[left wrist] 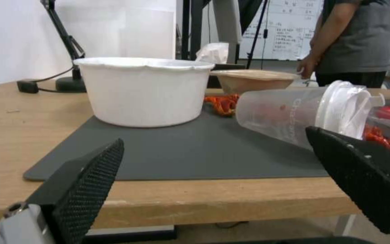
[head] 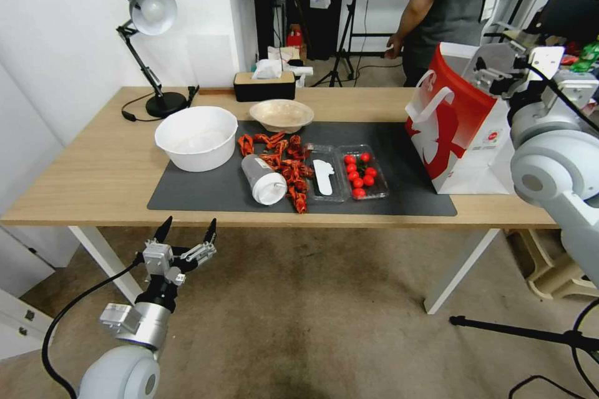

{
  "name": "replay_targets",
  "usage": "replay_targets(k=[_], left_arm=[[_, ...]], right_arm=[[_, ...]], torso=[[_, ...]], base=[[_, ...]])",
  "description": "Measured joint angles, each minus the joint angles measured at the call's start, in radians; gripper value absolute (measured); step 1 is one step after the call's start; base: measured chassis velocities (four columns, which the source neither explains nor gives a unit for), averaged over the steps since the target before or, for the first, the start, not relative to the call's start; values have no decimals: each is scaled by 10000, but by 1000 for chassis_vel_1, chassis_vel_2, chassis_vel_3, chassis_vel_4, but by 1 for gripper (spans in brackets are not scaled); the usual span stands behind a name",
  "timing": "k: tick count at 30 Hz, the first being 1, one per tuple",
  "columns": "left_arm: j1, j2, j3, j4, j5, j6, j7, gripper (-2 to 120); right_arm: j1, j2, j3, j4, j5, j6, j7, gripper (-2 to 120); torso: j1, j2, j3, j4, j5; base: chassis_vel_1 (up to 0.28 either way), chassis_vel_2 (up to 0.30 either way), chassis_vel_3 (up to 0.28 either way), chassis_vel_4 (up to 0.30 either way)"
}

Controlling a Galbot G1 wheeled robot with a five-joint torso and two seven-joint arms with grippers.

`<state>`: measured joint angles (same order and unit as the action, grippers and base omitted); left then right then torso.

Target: Pick up the trash from the table and place it into the takeout bag.

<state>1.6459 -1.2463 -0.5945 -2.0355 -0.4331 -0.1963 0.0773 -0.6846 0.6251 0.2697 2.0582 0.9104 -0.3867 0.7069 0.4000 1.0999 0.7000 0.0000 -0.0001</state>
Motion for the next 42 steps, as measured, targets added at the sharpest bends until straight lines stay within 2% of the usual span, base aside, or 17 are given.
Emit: replay_targets(k=[5,12,15,16,18,20,24,27,29,31,32,37,42], left_arm=[[7,11,-32,-44,-19,-1,-10,100],[30,-41,-17,-46,-15,-7,-12,100],[25,-72,8,-43,-10,-19,-3,100],[25,-72,8,-43,-10,-19,-3,100],[28,-70,-1,-53,-15,-22,0,100],[31,-61,-6,-57,-19,-22,0,100],[43,19,-31,-58,-69,-75,8,100],[41,24,-29,-58,-70,-85,11,100],[23,32,13,-59,-73,-90,19,100],[5,45,31,-59,-79,-91,25,100],[-10,61,38,-57,-87,-92,27,100],[-26,135,48,-33,-98,-99,41,100],[-56,165,64,4,-108,-99,48,100]], right_arm=[[-411,-1,195,361,0,284,-414,100],[-2154,226,1051,1365,-196,998,-1050,100],[-3794,768,1704,1895,-730,1430,-1701,100],[-3794,768,1704,1895,-730,1430,-1701,100],[-5187,1301,2242,2157,-1273,2005,-2348,100],[-5452,1421,2349,2195,-1381,2098,-2485,100],[-6926,2226,2968,2386,-2240,3334,-3362,100],[-7231,2408,3110,2409,-2399,3583,-3561,100],[-7928,2866,3358,2407,-2748,4204,-4006,100],[-8233,3120,3395,2360,-2942,4420,-4211,100],[-8474,3363,3395,2289,-3146,4673,-4342,100],[-8993,4174,3258,1933,-3857,5286,-4681,100],[-9255,4647,3063,1575,-4314,5816,-4887,100]], torso=[[0,0,0,0,0],[0,1,0,0,0],[0,2,0,2,1],[0,2,0,2,1],[-1,2,-1,-4,1],[-1,2,-1,-5,2],[0,3,-1,0,3],[-1,3,-1,1,0],[-1,3,-1,-1,1],[-2,3,-1,0,-5],[-1,2,-1,-1,5],[-2,2,-1,-1,3],[-1,1,0,-1,2]], base=[[0,0,0,0],[0,0,0,0],[0,0,0,0],[0,0,0,0],[0,0,0,0],[0,0,0,0],[0,0,0,0],[0,0,0,0],[0,0,0,0],[0,0,0,0],[0,0,0,0],[0,0,0,0],[0,0,0,0]])
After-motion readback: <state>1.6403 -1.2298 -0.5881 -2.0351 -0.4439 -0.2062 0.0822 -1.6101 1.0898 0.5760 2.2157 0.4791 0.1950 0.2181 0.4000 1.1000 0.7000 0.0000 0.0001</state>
